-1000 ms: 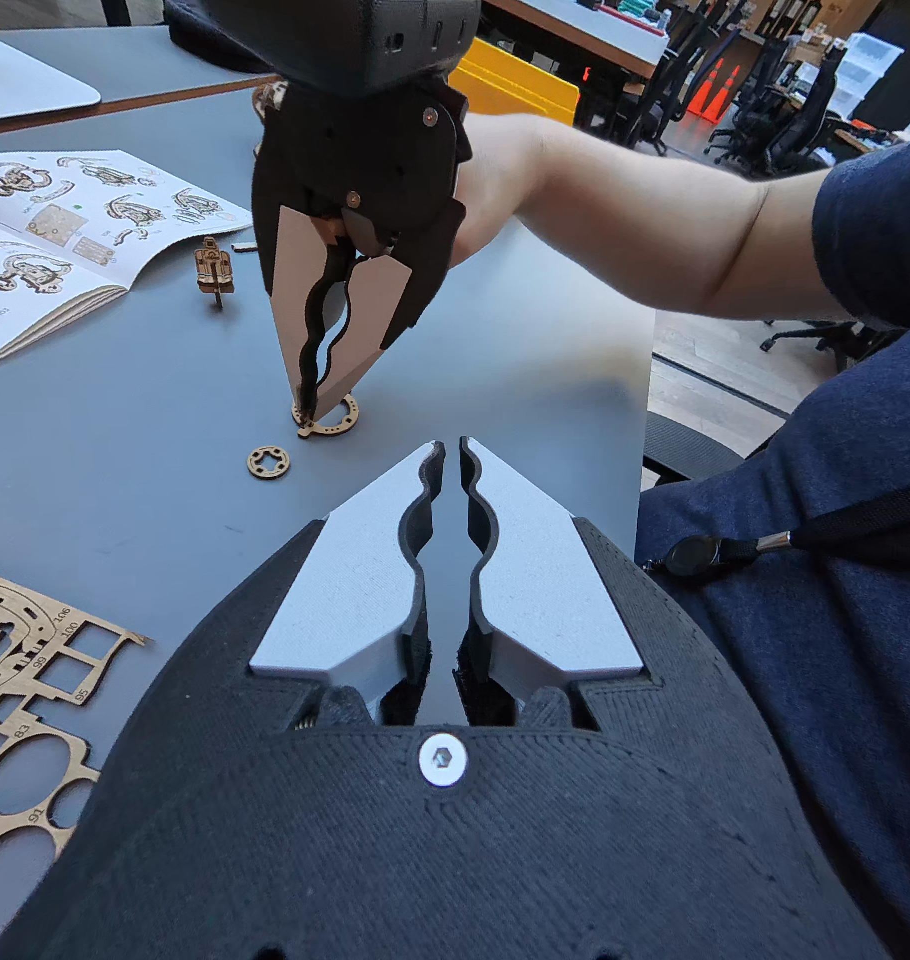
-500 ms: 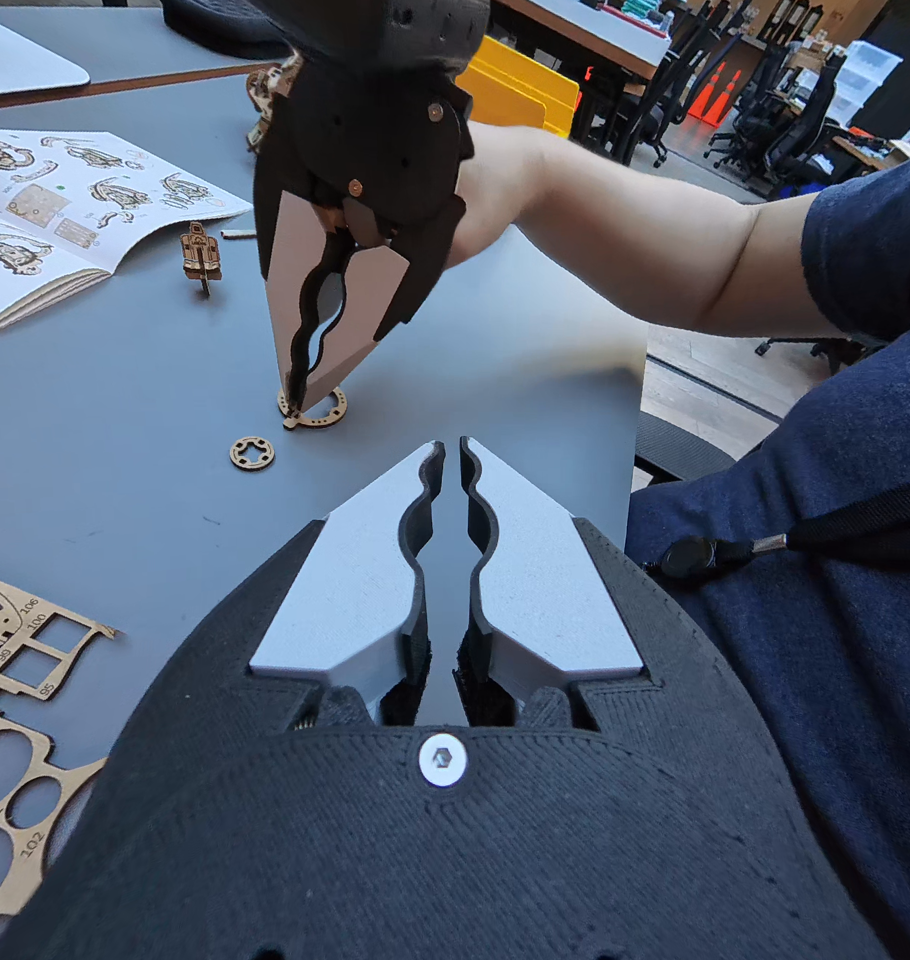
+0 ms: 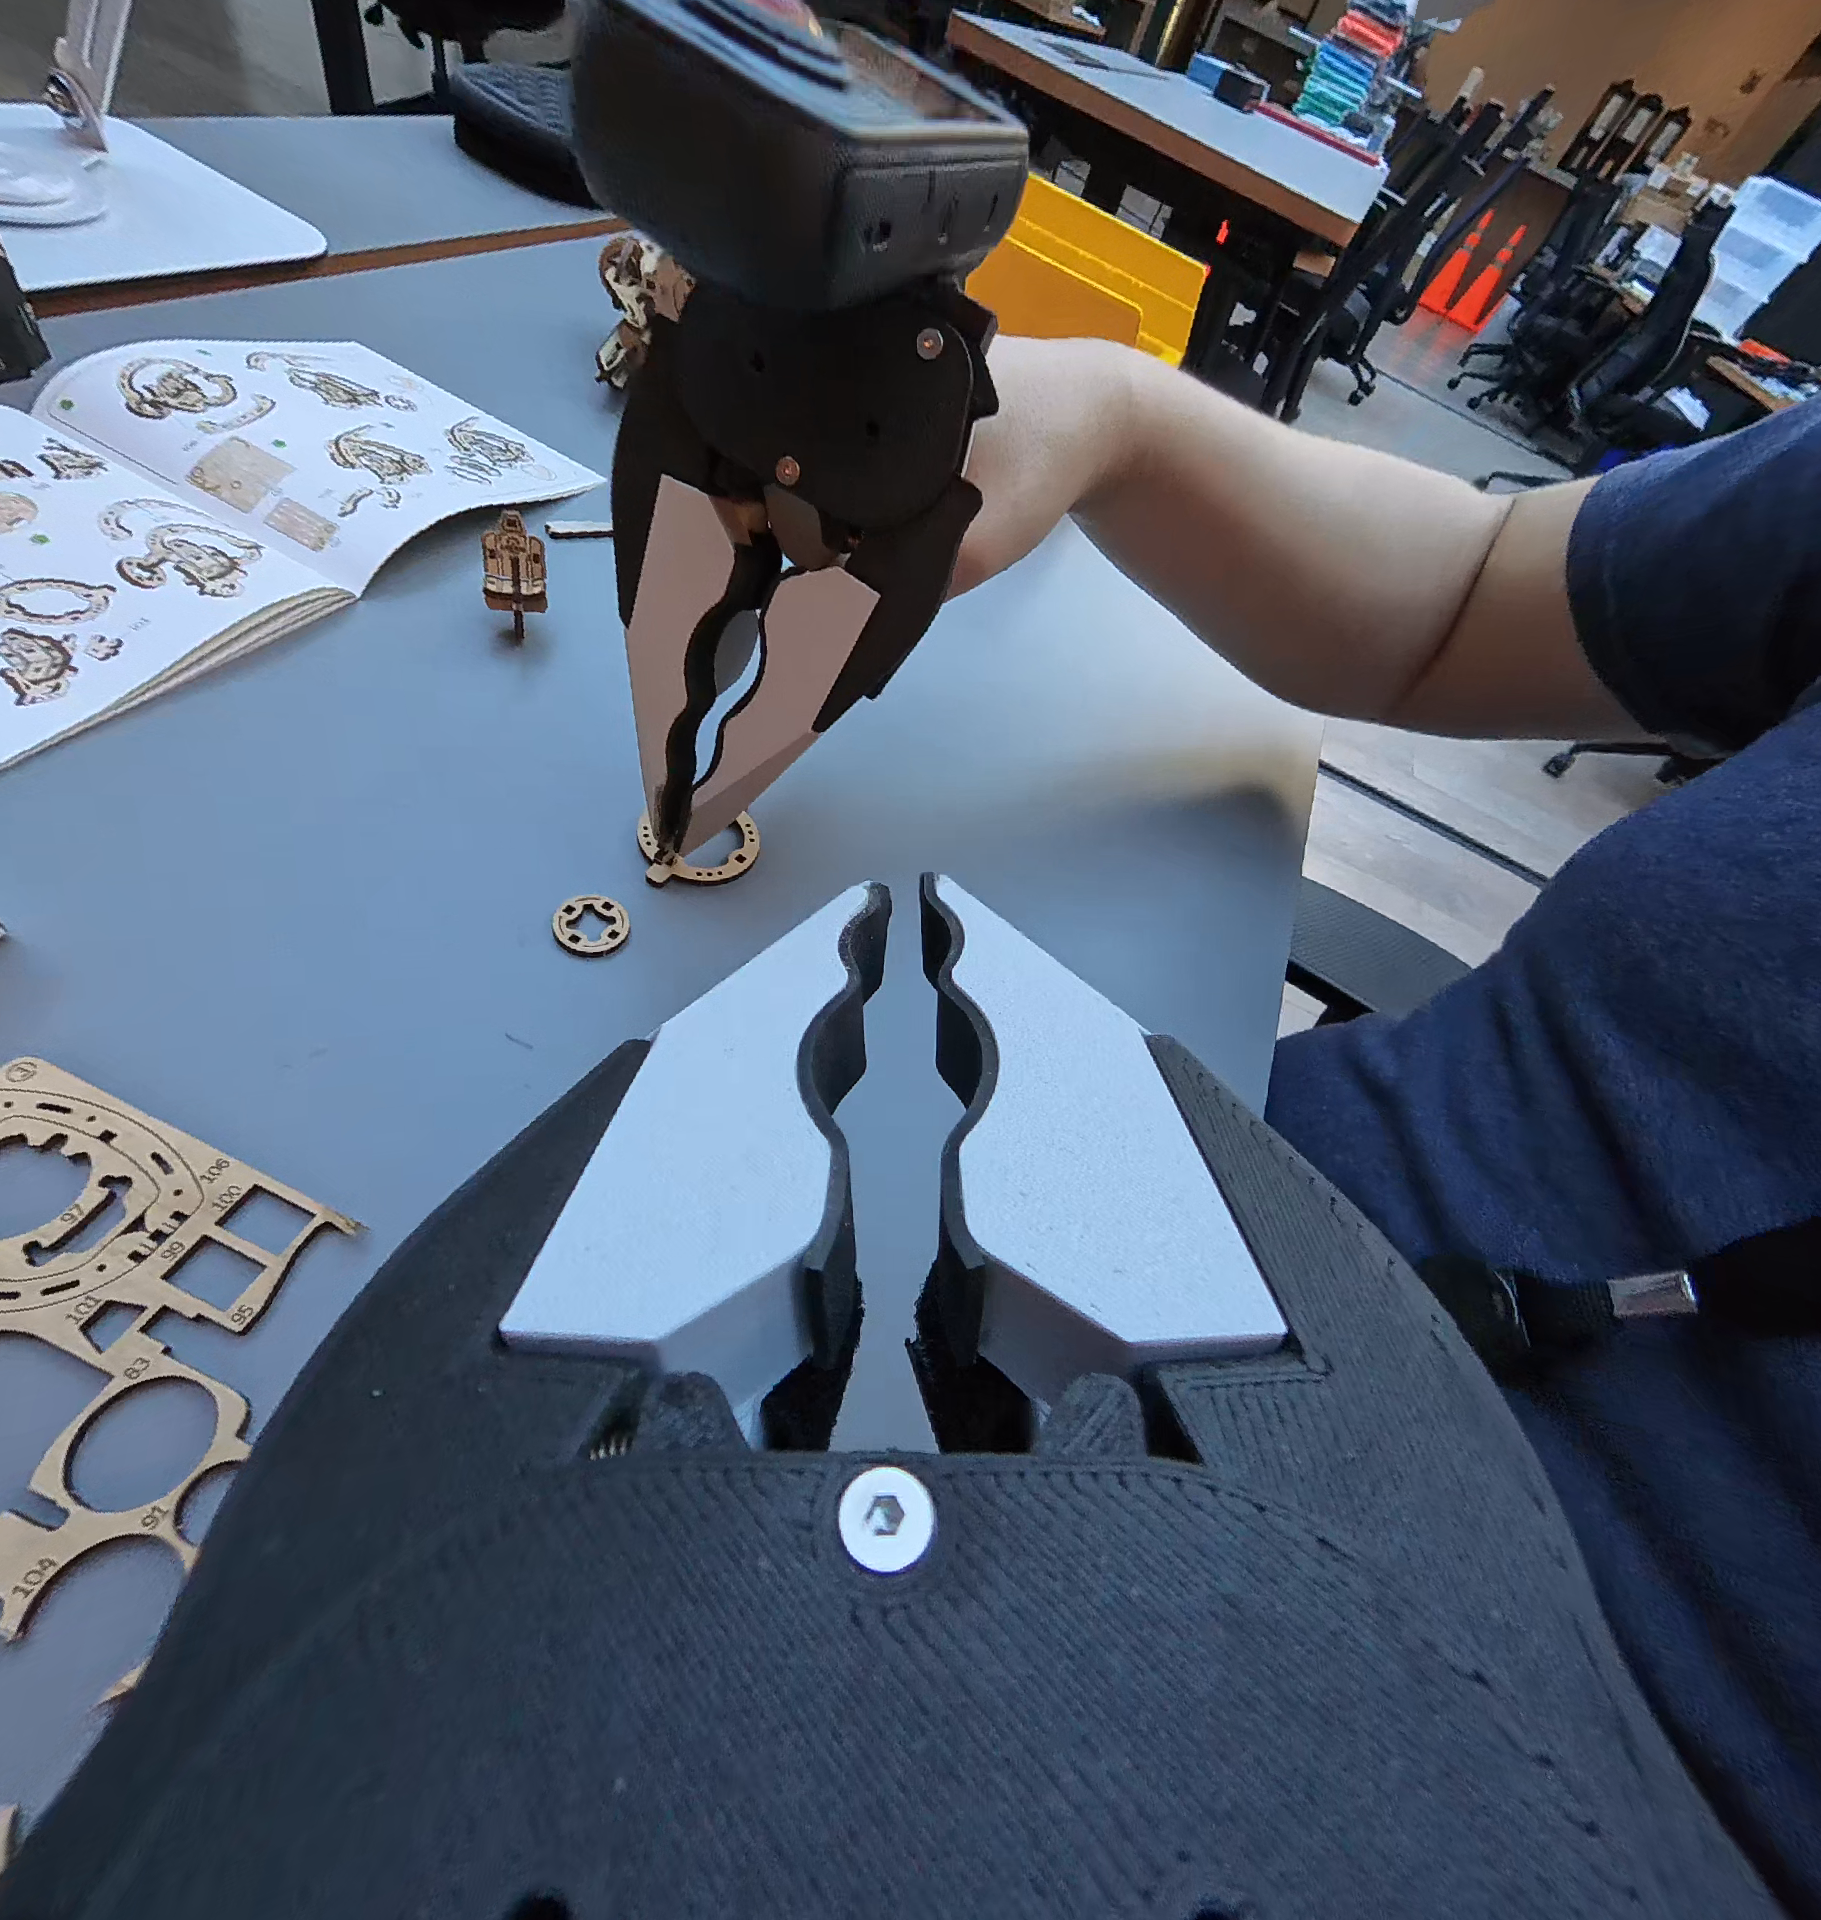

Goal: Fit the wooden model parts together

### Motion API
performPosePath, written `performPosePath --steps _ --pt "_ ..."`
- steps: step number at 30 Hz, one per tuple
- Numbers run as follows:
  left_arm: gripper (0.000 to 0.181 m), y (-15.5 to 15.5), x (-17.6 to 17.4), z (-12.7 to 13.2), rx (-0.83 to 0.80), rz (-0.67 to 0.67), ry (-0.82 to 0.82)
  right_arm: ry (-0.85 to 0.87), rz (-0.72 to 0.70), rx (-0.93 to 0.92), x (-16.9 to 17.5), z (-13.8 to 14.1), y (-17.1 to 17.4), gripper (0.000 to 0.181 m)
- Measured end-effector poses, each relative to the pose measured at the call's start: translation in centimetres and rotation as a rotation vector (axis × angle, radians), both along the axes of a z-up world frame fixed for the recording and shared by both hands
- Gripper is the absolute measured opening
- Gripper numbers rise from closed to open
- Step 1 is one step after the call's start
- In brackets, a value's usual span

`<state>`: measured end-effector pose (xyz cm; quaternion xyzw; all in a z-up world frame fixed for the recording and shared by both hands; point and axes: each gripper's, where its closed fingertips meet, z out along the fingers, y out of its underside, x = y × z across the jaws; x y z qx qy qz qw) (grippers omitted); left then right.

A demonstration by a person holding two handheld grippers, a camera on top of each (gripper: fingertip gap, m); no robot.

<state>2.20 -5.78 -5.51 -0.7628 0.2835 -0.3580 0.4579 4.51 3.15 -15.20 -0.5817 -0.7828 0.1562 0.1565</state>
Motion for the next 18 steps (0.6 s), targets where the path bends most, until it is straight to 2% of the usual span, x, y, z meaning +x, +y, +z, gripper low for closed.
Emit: performPosePath --steps 1,10,18 --pt "0.004 0.0 -0.1 0.2 0.005 0.006 -0.005 0.000 -0.002 0.007 0.0 0.0 0.0 0.001" --pt "0.005 -0.1 0.2 0.8 -0.004 0.002 -0.091 -0.008 -0.010 0.030 0.0 0.0 0.0 0.001" --pt "0.006 -0.5 1.3 0.6 -0.001 -0.032 -0.073 0.018 -0.020 0.033 0.0 0.0 0.0 0.001"
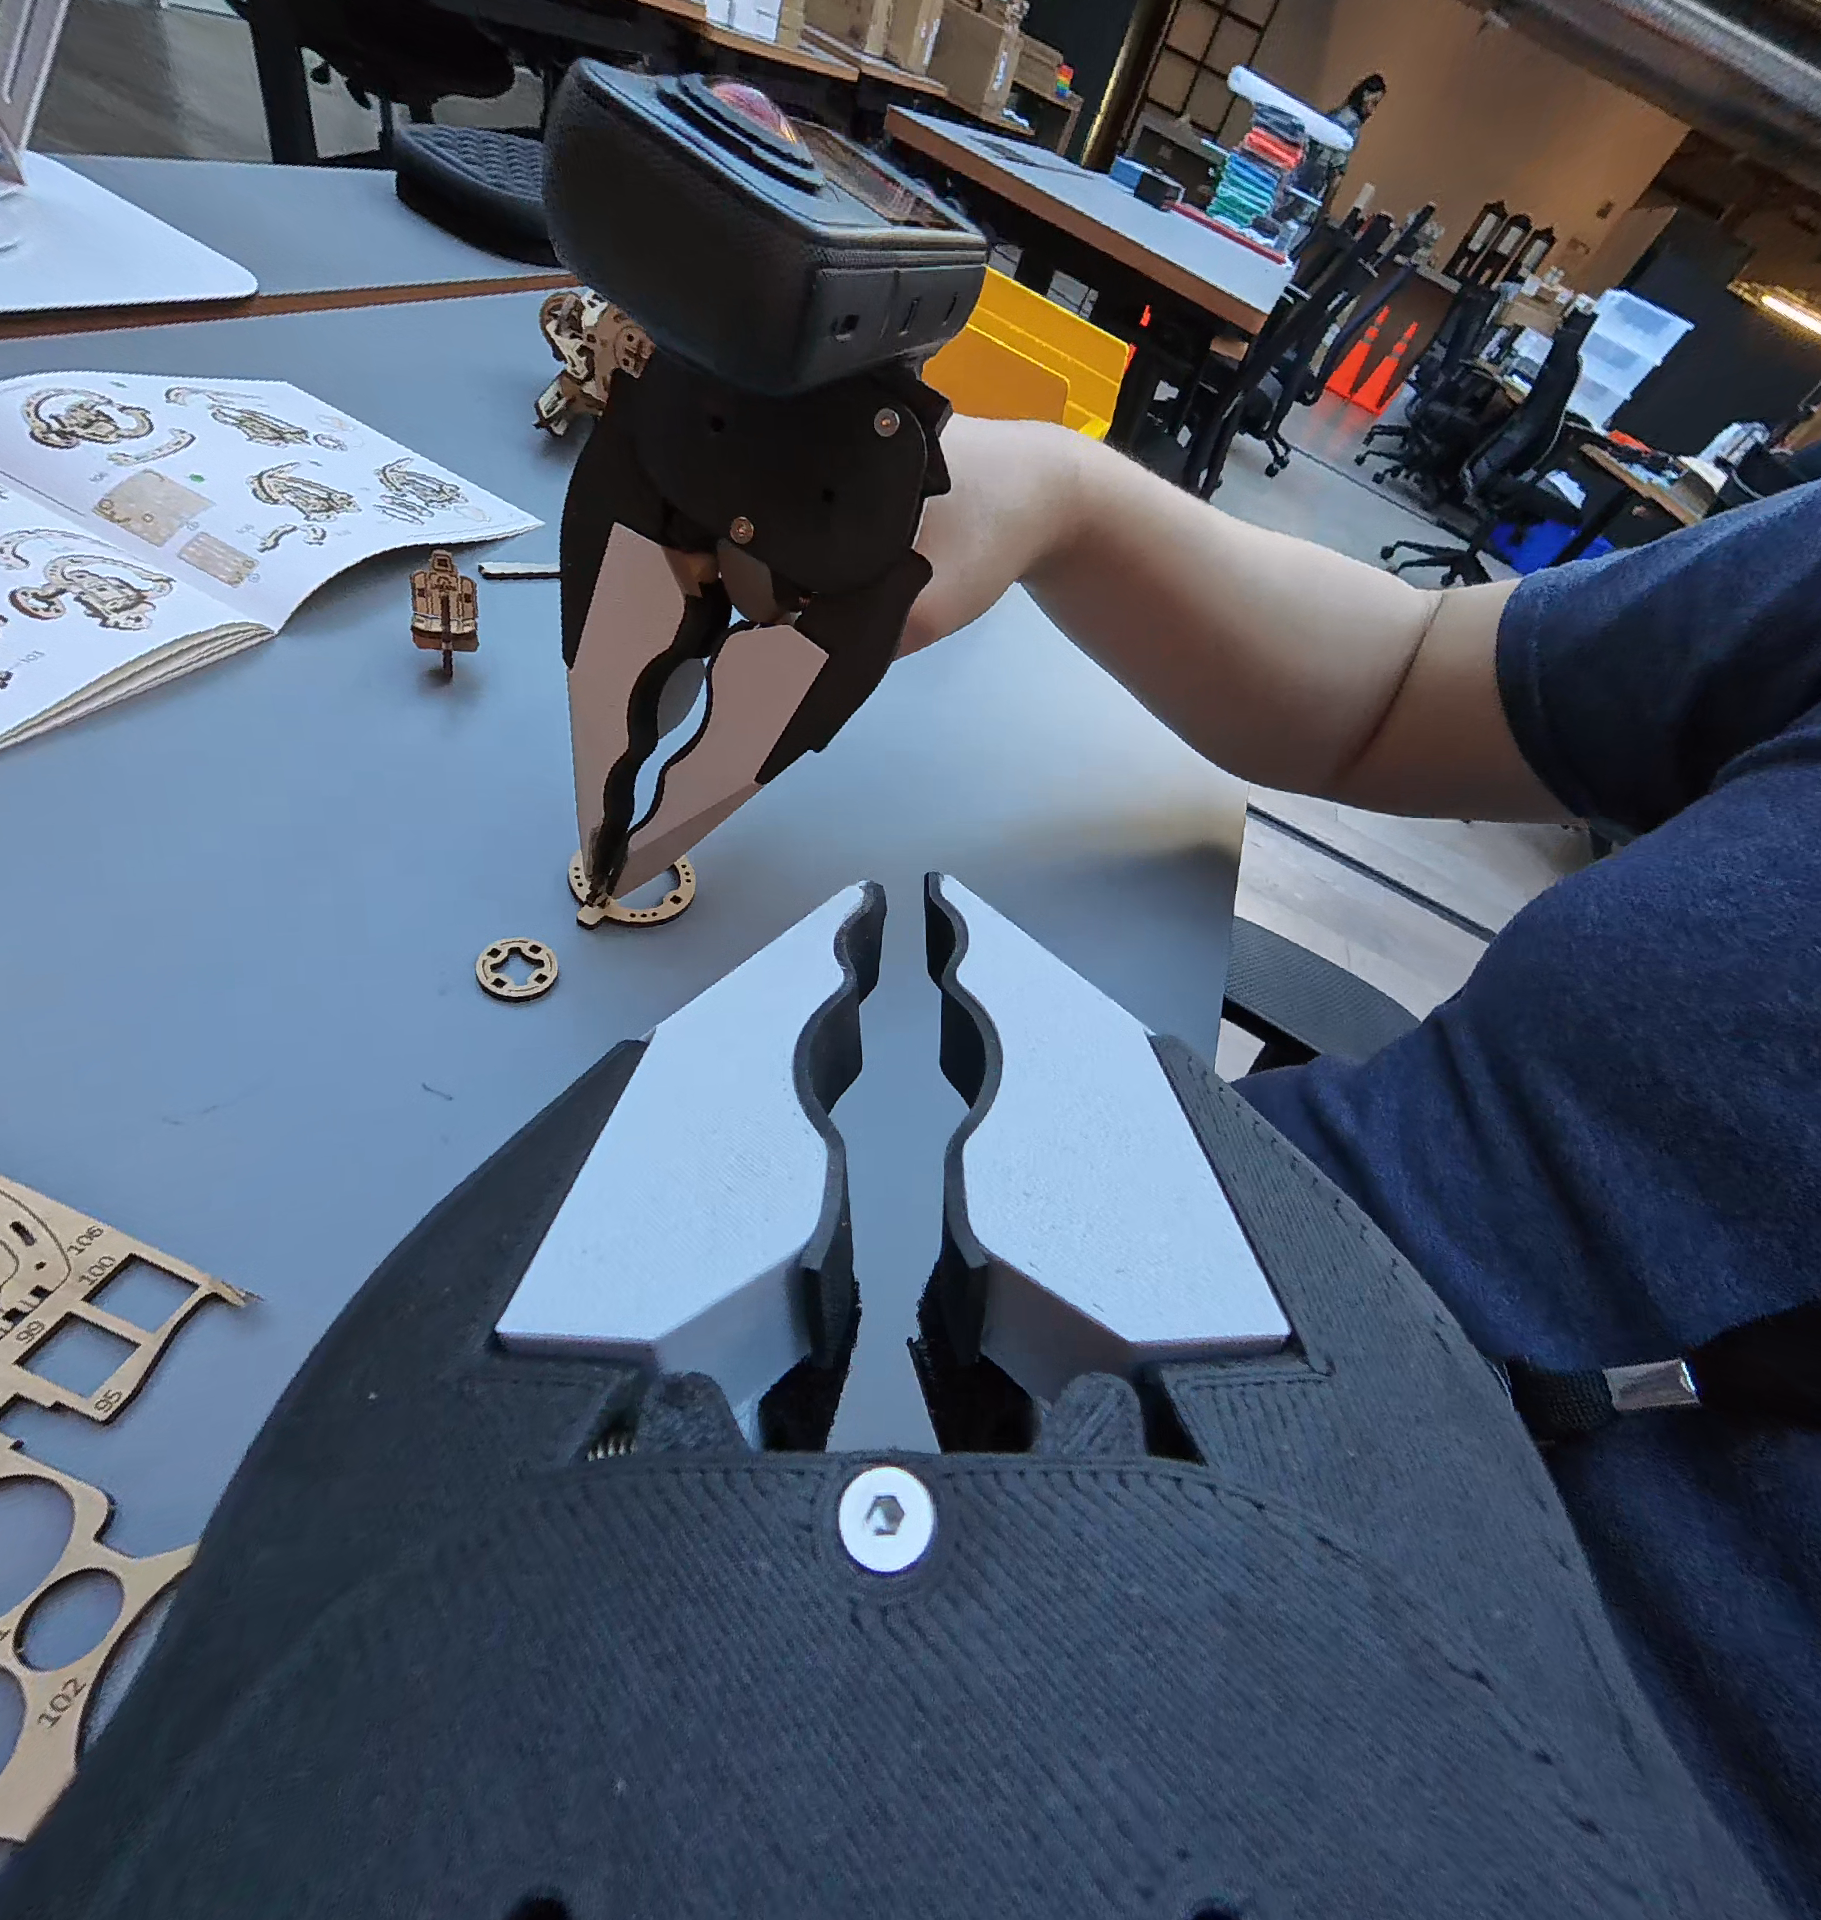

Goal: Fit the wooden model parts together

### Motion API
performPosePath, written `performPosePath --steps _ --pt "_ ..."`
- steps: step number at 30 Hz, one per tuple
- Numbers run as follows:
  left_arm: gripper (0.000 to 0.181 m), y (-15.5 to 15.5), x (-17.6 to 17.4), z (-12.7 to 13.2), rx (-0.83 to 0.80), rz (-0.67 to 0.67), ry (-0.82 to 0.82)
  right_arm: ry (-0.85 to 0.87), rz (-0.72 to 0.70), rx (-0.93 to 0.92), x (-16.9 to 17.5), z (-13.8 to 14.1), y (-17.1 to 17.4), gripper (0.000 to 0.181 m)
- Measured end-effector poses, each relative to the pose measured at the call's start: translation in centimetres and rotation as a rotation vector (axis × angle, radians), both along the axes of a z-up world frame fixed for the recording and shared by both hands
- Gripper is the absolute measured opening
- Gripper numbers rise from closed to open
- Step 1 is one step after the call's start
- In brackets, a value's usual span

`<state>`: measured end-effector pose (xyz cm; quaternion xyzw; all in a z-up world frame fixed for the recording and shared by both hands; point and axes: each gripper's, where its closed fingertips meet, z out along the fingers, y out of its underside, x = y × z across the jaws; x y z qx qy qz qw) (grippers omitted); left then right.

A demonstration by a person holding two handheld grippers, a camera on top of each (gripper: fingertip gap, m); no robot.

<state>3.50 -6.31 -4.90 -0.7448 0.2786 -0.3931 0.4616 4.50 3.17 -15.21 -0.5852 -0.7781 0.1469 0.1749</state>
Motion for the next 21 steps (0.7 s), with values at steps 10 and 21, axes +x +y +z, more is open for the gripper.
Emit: performPosePath --steps 10,21 --pt "0.008 -0.32 -0.49 -0.22 -0.015 0.018 0.038 0.001 0.008 0.019 0.00 0.01 -0.01 0.001" --pt "0.007 0.06 -0.34 0.52 0.014 0.084 -0.013 -0.003 0.016 0.025 -0.01 0.01 -0.01 0.001"
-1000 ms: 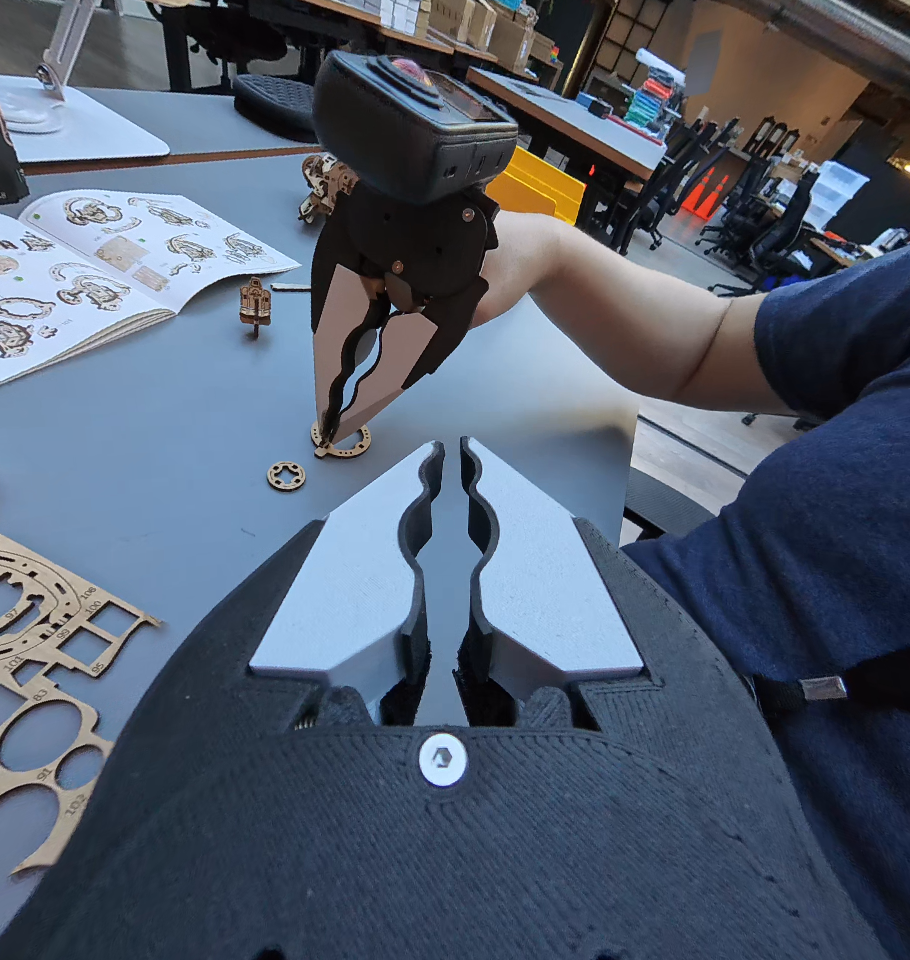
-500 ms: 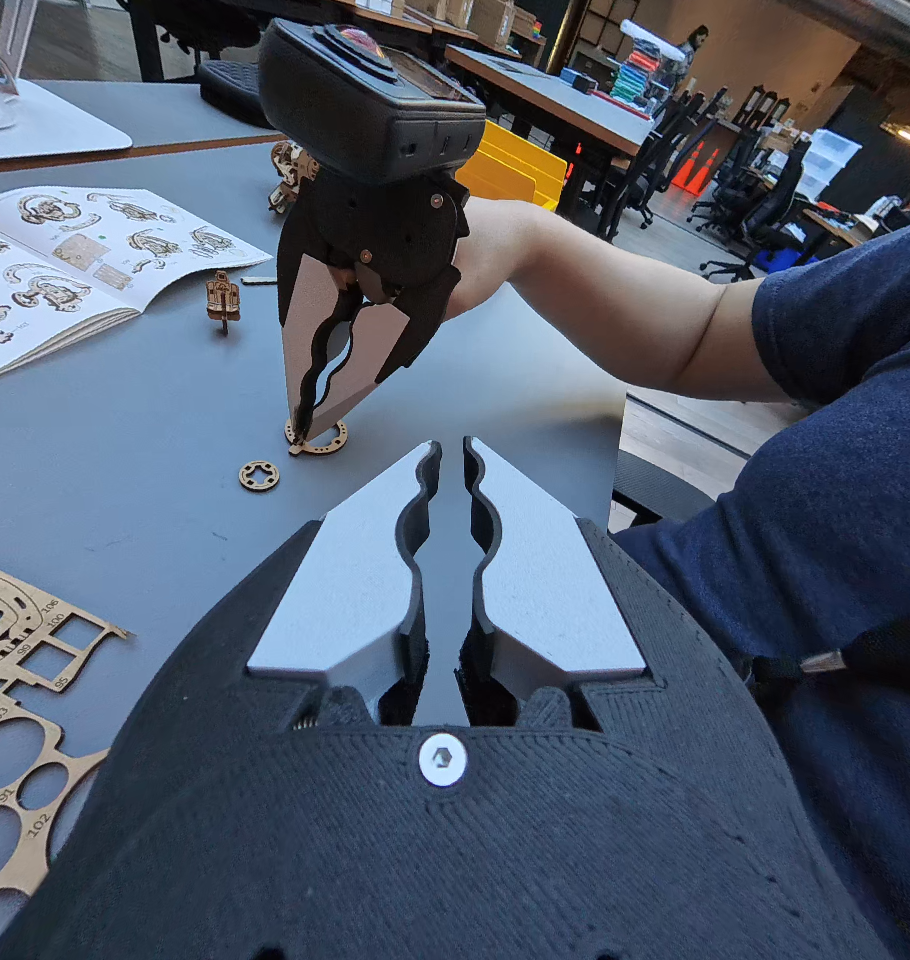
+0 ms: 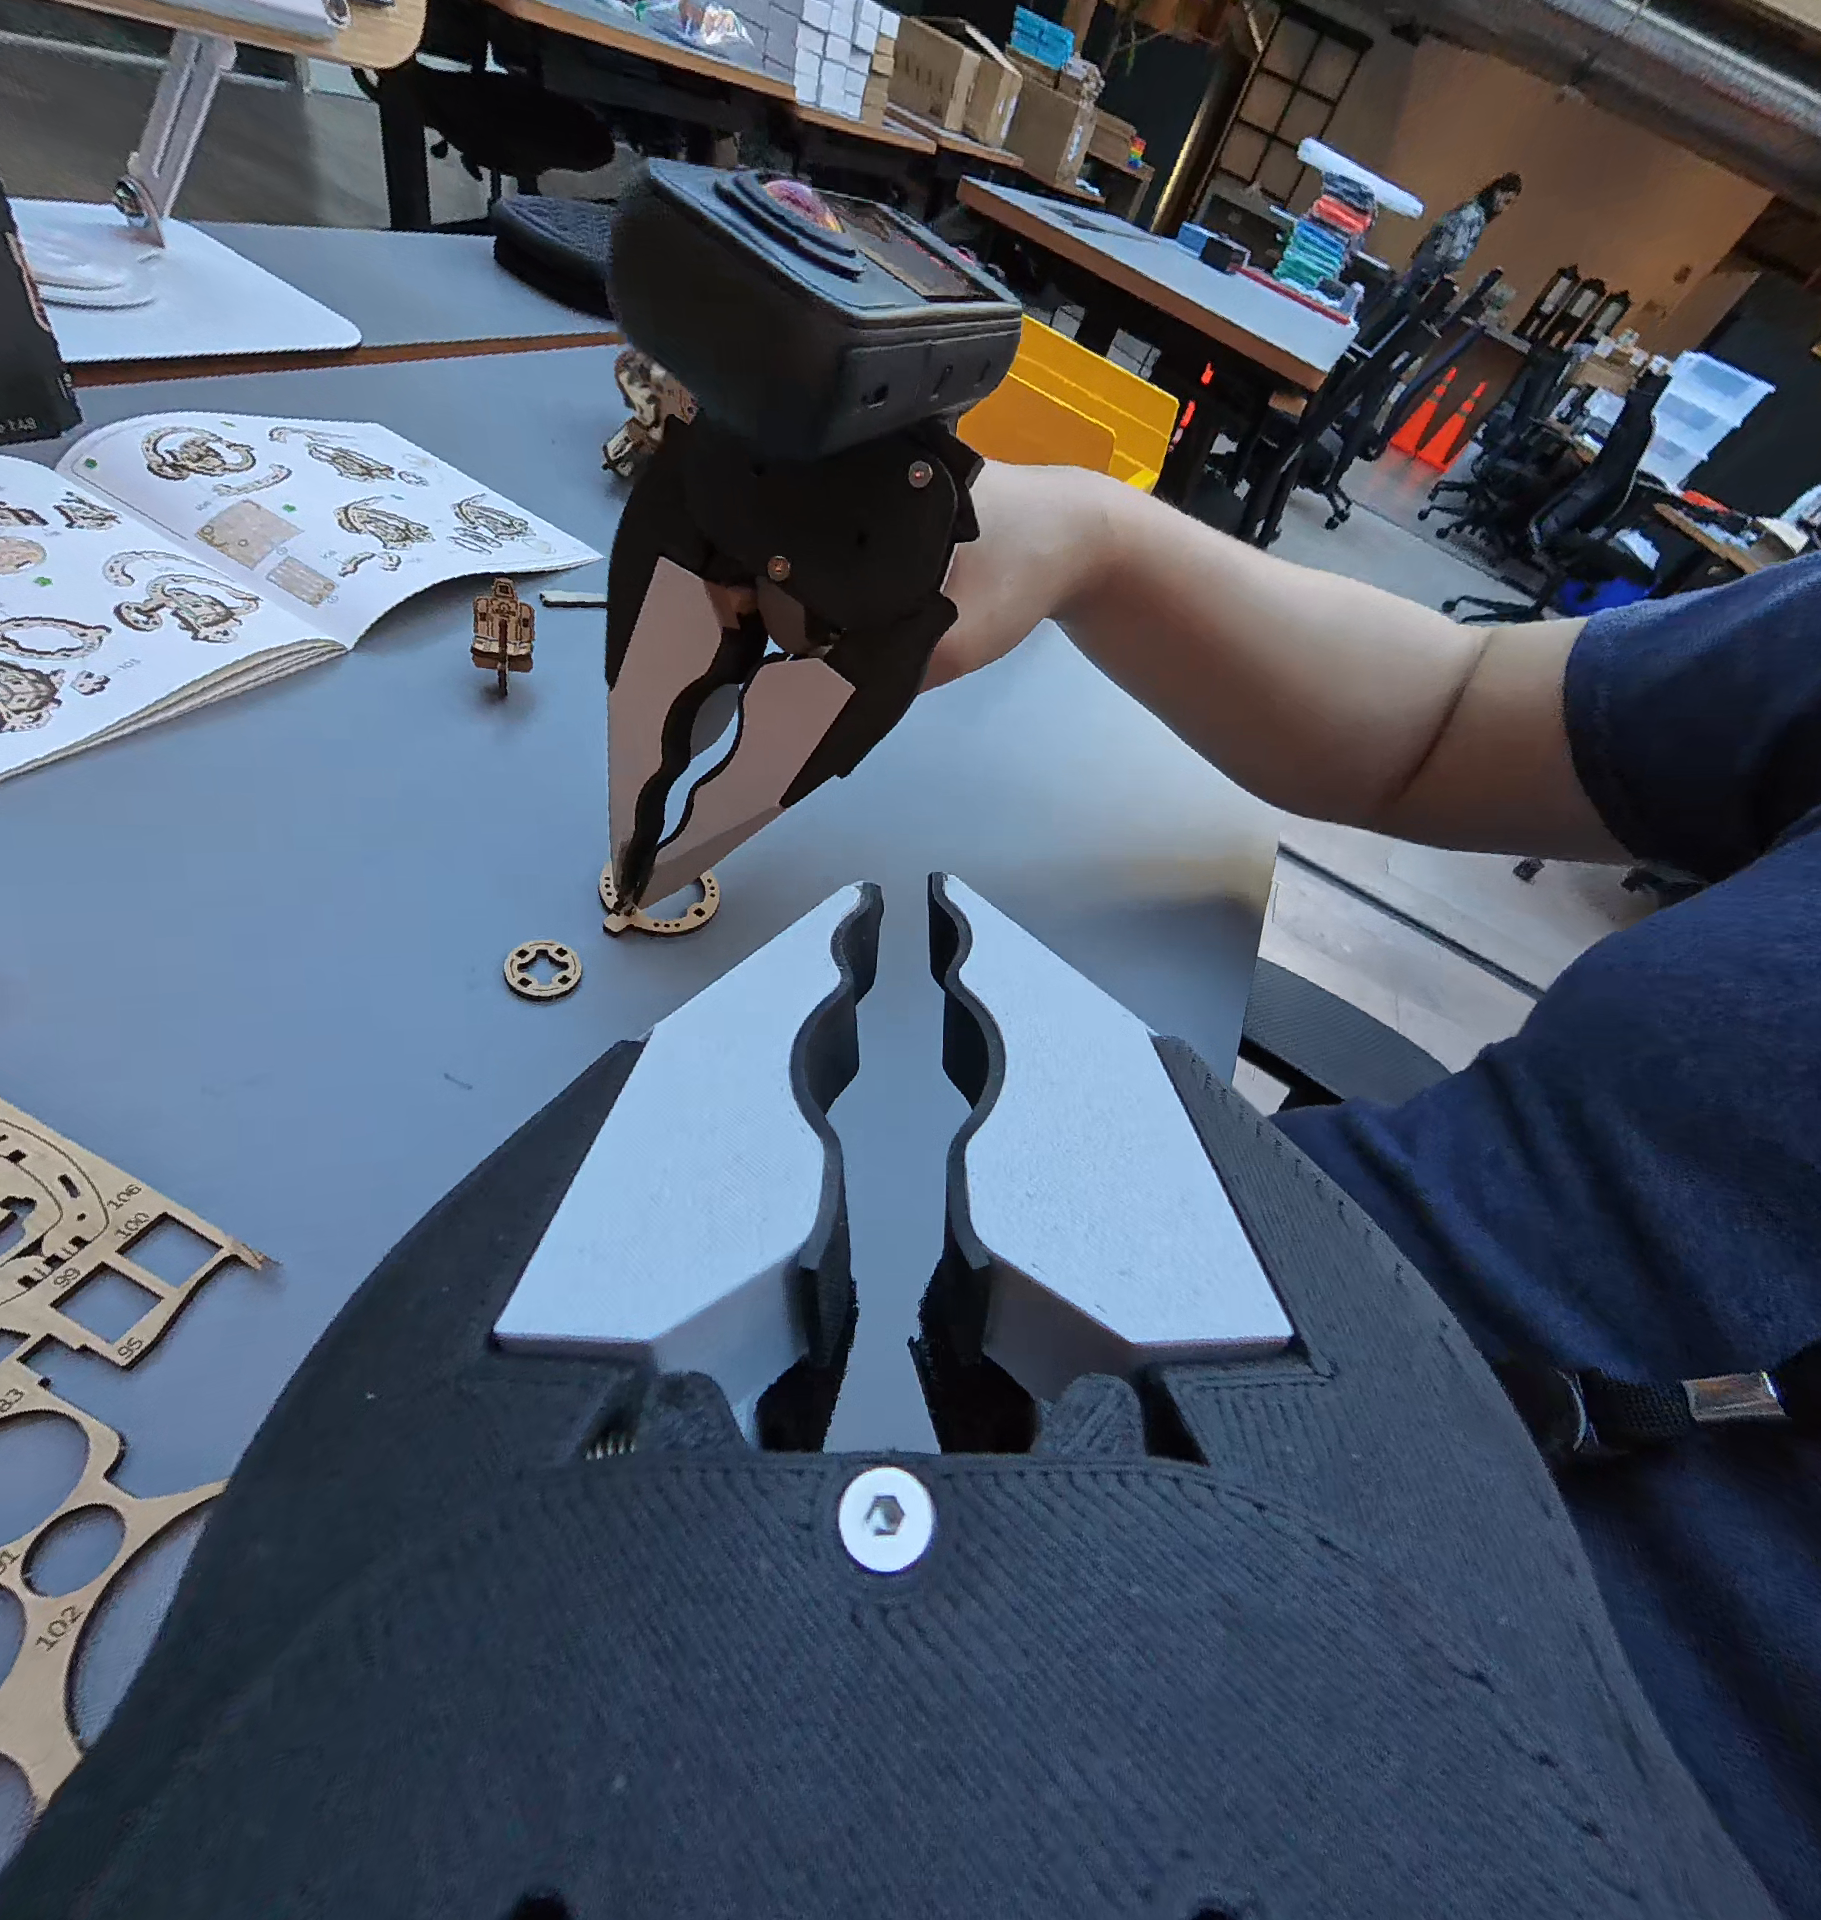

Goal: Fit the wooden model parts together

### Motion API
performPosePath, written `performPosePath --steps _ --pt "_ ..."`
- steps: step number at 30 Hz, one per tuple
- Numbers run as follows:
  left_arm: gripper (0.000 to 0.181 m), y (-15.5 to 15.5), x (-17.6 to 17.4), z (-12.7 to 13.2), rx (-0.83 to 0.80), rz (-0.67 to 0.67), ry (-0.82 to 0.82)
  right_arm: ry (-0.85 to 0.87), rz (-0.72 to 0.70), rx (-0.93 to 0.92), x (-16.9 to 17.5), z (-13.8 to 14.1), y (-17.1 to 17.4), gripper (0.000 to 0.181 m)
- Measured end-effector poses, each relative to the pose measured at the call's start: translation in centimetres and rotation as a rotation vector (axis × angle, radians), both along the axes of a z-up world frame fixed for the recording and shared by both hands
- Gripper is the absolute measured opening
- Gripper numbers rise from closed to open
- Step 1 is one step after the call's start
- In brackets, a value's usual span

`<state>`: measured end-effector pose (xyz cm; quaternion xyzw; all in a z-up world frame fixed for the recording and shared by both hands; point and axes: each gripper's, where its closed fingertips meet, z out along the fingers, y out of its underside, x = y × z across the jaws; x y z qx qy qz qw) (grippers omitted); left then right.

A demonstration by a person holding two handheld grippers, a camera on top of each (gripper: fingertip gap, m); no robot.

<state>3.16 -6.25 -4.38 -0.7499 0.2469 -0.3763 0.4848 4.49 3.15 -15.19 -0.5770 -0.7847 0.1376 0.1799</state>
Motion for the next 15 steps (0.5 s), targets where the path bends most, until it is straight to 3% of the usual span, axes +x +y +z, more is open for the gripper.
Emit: performPosePath --steps 15 --pt "0.008 0.4 -1.3 -0.9 -0.029 0.044 0.039 0.043 -0.008 -0.075 0.1 -0.1 0.0 0.001"
